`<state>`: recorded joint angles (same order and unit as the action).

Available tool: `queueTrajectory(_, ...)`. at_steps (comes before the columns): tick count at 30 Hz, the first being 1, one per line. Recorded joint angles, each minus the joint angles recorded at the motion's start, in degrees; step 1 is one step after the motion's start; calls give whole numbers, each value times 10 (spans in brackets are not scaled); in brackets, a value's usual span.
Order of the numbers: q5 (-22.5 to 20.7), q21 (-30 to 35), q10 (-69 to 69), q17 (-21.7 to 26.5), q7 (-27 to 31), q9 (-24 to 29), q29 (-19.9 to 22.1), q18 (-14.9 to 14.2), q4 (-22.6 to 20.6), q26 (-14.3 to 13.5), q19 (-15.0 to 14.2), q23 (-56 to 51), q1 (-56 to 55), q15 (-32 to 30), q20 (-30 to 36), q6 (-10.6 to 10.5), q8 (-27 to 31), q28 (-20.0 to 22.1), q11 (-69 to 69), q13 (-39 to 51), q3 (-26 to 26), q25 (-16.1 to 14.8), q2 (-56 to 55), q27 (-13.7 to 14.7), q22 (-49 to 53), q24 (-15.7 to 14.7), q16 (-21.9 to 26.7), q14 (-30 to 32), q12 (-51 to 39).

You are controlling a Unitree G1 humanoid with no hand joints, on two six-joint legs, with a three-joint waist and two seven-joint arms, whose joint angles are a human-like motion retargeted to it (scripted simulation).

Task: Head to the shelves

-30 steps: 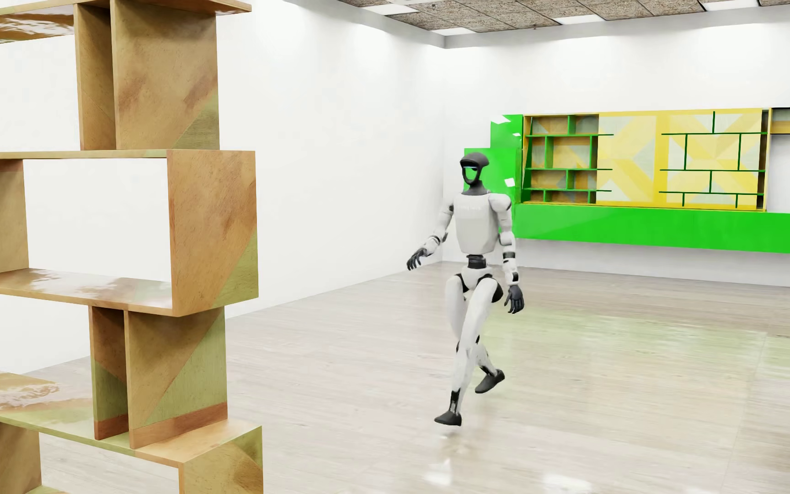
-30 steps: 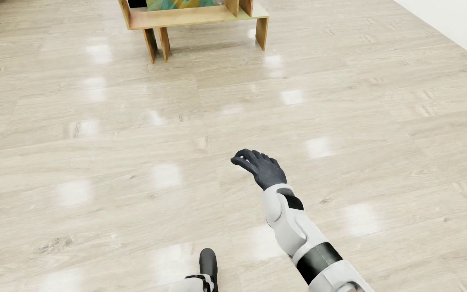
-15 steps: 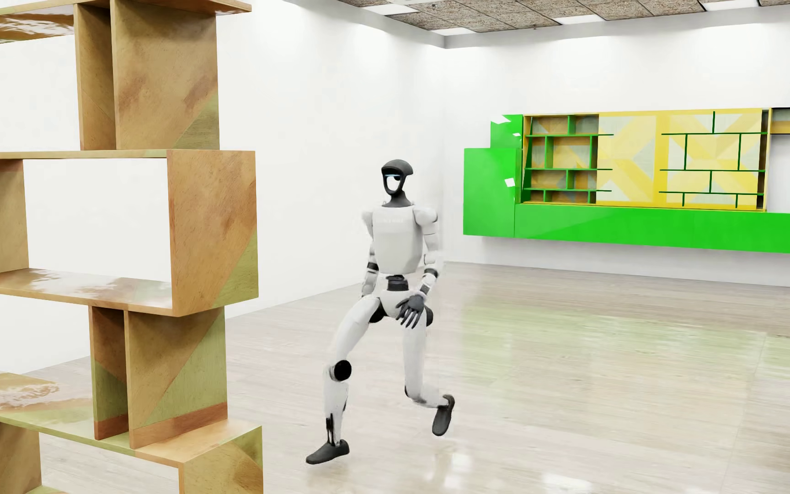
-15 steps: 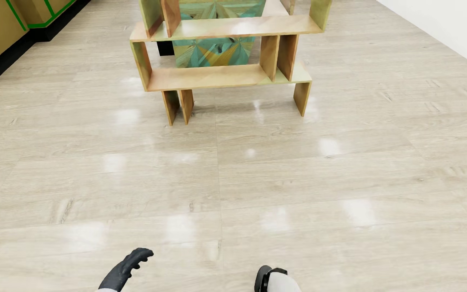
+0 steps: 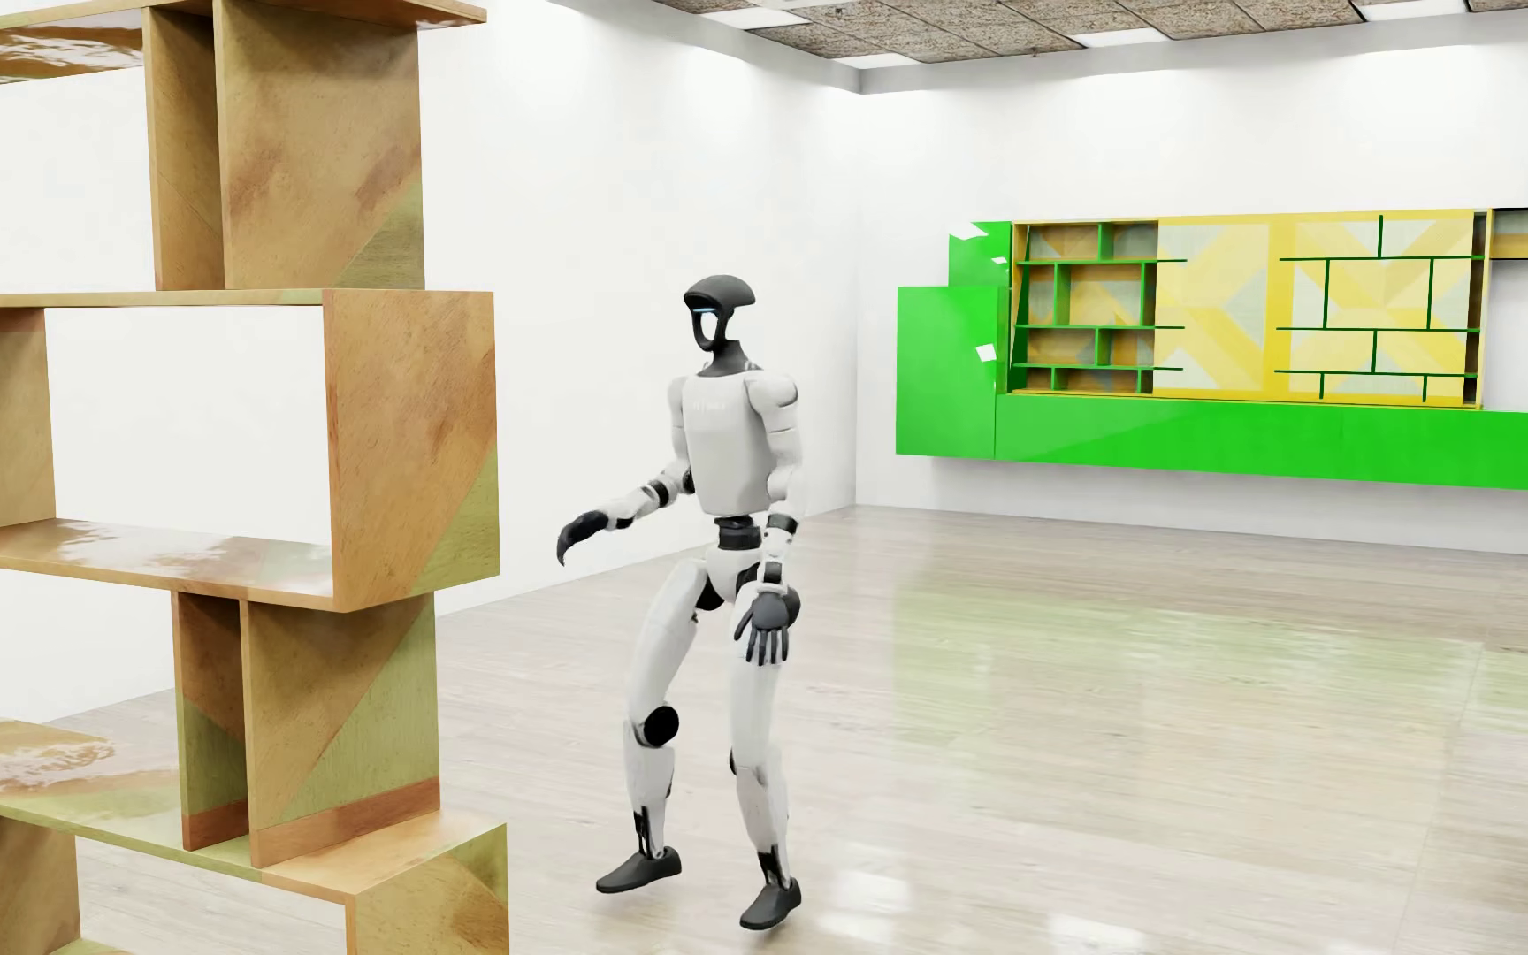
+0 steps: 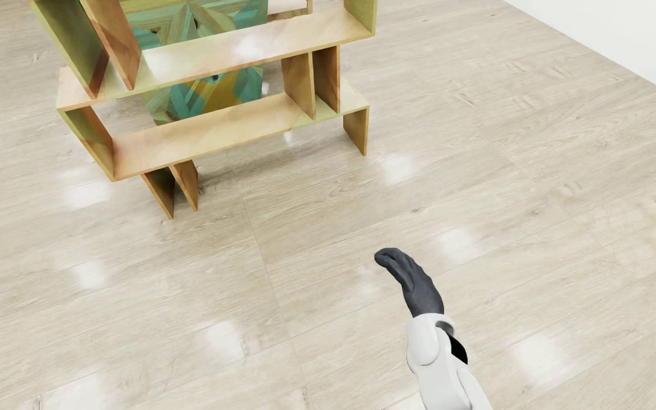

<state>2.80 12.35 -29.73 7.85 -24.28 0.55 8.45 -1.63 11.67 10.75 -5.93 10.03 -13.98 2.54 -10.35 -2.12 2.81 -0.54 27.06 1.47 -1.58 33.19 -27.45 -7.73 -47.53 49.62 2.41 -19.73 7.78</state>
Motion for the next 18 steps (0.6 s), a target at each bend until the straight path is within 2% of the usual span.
queueTrajectory(1,6,5,22,5,-5,-1,-9,-1,-8,-10,-19,31,13,12,24,4,2,-19,-3,-4,3,23,6,-22,-6,17,6,5,-7)
queueTrajectory(3,24,28,57,20,0,-3,-57,-3,-24,-31,6,120,33,56,53,13,-8,-39,34,-16,6,78,16,-76,-4,33,16,12,-22)
queueTrajectory(4,37,37,74,23,7,-5,-88,-3,-33,-36,17,172,41,75,54,18,-22,-36,57,-25,7,89,28,-101,2,31,17,15,-30)
queueTrajectory(5,49,39,91,23,18,-7,-109,-3,-42,-38,18,224,50,82,49,23,-35,-28,62,-38,7,83,46,-122,10,24,15,18,-38)
queueTrajectory(7,66,29,121,17,50,-15,-121,-3,-59,-46,1,315,60,93,27,33,-67,-3,8,-79,5,41,97,-155,31,0,4,29,-54)
queueTrajectory(8,75,34,127,13,69,-19,-125,-4,-66,-56,4,359,59,98,12,39,-95,13,-22,-97,4,22,120,-165,40,-14,-2,33,-57)
queueTrajectory(11,82,82,119,7,111,-27,-174,-6,-70,-69,10,436,46,95,-23,50,-152,54,-81,-146,3,10,165,-169,55,-51,-17,31,-48)
queueTrajectory(13,81,89,112,10,121,-28,-195,-9,-68,-65,13,438,44,98,-35,52,-164,55,-82,-163,5,-1,171,-164,51,-56,-22,27,-27)
queueTrajectory(15,78,72,110,14,120,-28,-171,-12,-63,-45,16,421,47,105,-45,51,-165,44,-72,-159,9,-15,171,-163,28,-49,-23,25,-5)
queueTrajectory(18,70,60,107,23,109,-28,-101,-16,-55,13,19,378,55,110,-52,47,-158,6,-73,-128,13,-11,173,-151,-35,-17,-19,19,15)
